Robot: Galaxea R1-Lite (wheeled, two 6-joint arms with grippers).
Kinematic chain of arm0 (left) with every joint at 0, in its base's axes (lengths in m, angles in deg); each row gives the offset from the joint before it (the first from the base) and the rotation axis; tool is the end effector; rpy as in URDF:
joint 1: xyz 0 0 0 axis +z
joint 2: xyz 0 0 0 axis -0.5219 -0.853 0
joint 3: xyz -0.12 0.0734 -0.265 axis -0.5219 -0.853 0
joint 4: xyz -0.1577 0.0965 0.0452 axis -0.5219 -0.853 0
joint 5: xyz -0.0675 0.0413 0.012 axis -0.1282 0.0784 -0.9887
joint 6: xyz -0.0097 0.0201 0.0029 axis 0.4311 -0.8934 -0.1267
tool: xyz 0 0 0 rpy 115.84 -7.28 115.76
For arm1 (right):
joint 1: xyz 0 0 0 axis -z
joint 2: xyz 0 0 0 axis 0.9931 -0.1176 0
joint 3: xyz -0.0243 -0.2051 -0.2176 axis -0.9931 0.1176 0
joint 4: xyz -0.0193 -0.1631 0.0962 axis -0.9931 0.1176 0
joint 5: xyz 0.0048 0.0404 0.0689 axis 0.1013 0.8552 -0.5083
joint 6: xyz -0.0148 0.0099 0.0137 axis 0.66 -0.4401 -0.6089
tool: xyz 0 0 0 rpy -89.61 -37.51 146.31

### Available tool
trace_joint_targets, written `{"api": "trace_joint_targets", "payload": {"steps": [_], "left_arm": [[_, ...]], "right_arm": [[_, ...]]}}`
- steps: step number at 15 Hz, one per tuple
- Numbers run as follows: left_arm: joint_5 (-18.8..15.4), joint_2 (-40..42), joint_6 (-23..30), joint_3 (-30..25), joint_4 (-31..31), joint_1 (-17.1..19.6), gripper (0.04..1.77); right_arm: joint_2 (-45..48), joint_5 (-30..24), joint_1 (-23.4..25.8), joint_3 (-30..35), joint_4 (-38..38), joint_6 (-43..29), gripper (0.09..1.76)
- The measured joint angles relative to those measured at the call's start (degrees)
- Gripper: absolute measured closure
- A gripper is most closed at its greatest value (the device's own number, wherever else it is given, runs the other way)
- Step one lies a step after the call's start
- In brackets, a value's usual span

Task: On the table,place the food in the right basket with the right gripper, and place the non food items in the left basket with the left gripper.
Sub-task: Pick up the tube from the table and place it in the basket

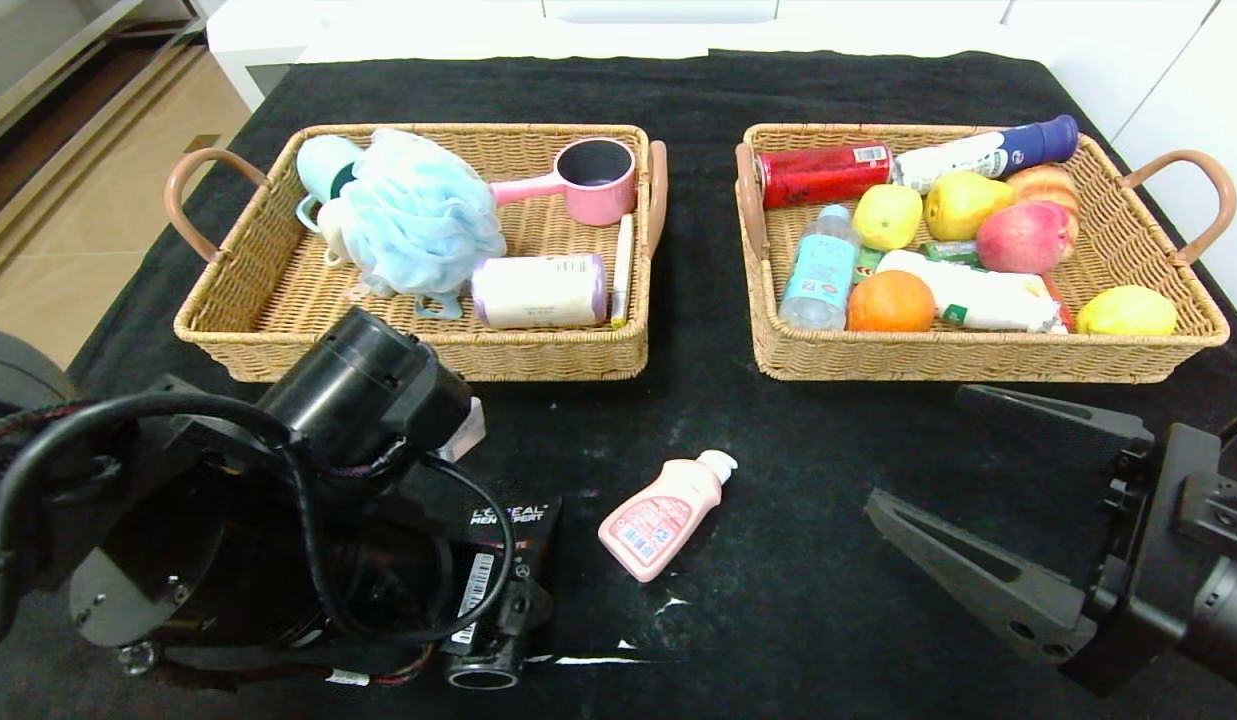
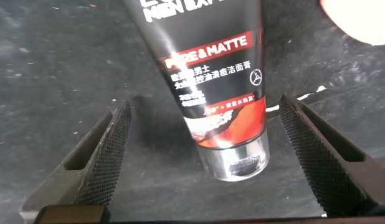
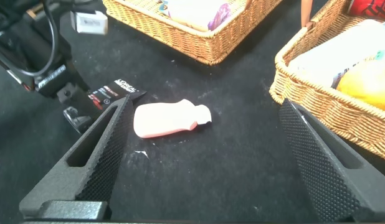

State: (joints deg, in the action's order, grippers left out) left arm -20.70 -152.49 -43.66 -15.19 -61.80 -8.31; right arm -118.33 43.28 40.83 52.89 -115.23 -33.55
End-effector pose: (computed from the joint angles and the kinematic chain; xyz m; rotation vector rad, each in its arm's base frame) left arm 0.1924 -0.1542 0.2086 0.0447 0.9878 -0.2318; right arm 0.1367 0.1258 0.2212 -0.0764 -0.0977 0.7663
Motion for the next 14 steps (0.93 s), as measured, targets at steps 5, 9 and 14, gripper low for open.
{"api": "trace_joint_targets", "payload": {"steps": [5, 9, 14], "left_arm": [[0.15, -1.72, 0.00, -0.24, 0.00, -0.13, 0.09], [0.15, -2.32, 0.02, -0.52, 0.11, -0.13, 0.12], [0.06, -2.55, 0.00, -0.99, 0.18, -0.06, 0.87]], "right_arm": [[0.00, 0.00, -0.01, 0.00, 0.02, 0.00, 0.14], [-0.02, 0.00, -0.01, 0.02, 0.00, 0.02, 0.14], [-0.06, 0.00, -0.11, 0.13, 0.00, 0.02, 0.14]]}}
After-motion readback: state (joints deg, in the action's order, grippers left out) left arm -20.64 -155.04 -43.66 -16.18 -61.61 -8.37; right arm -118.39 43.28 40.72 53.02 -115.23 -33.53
